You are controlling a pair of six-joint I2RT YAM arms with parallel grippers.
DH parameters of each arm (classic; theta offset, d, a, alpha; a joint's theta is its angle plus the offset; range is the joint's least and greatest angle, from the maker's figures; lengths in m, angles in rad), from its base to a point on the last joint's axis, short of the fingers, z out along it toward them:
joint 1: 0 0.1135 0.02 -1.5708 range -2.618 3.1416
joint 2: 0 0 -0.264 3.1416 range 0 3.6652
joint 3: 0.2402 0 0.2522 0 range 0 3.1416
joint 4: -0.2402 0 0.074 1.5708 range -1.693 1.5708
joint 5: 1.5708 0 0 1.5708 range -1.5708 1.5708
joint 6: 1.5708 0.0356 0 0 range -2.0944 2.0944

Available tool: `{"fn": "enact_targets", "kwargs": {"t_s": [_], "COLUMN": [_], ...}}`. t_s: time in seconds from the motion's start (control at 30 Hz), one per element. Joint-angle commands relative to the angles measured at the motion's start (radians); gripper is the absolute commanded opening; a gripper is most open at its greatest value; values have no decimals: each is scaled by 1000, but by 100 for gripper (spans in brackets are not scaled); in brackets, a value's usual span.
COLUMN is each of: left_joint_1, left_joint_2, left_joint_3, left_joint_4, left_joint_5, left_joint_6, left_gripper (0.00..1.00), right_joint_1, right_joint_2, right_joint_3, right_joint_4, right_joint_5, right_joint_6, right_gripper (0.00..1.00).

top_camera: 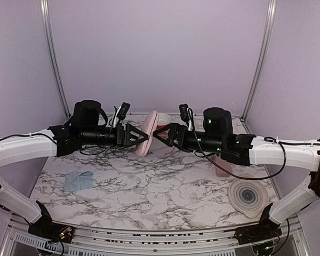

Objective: Organize the sunglasses
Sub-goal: Open the sunglasses case.

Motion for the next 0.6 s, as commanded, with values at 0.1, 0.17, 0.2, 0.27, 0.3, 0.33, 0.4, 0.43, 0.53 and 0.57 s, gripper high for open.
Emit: {"fn": "enact_targets", "kwargs": {"t_s": [0.1, 0.17, 0.2, 0.27, 0.3, 0.33, 0.4, 0.43, 0.53, 0.57], "left_joint_1": [-18, -21, -21, -24, -24, -24, -26, -26, -29, -30], "left_joint_2": [0, 0, 1, 1, 0, -2, -7, -10, -17, -18], "left_joint_3": [15, 15, 15, 15, 14, 14, 14, 14, 18, 23], "left_joint_4": [60, 61, 61, 61, 61, 60, 61, 62, 66, 66], "left_joint_5": [-6, -6, -6, -7, -9, -10, -18, -18, -19, -17], "left_joint_6": [6, 8, 9, 13, 12, 13, 11, 8, 0, 0], "left_gripper": [25, 25, 25, 25, 25, 25, 25, 25, 24, 24], "right_joint_1": [6, 6, 6, 6, 6, 5, 6, 6, 6, 6], "right_joint_2": [23, 31, 38, 46, 49, 50, 47, 46, 40, 39], "right_joint_3": [60, 65, 68, 75, 75, 75, 72, 71, 62, 58], "right_joint_4": [31, 28, 25, 19, 16, 11, -3, -10, -27, -30], "right_joint_5": [-9, -8, -9, -6, -4, 1, 15, 21, 38, 43], "right_joint_6": [10, 10, 10, 8, 7, 5, 0, -2, -9, -10], "right_gripper": [96, 96, 96, 96, 96, 96, 96, 96, 96, 96]}}
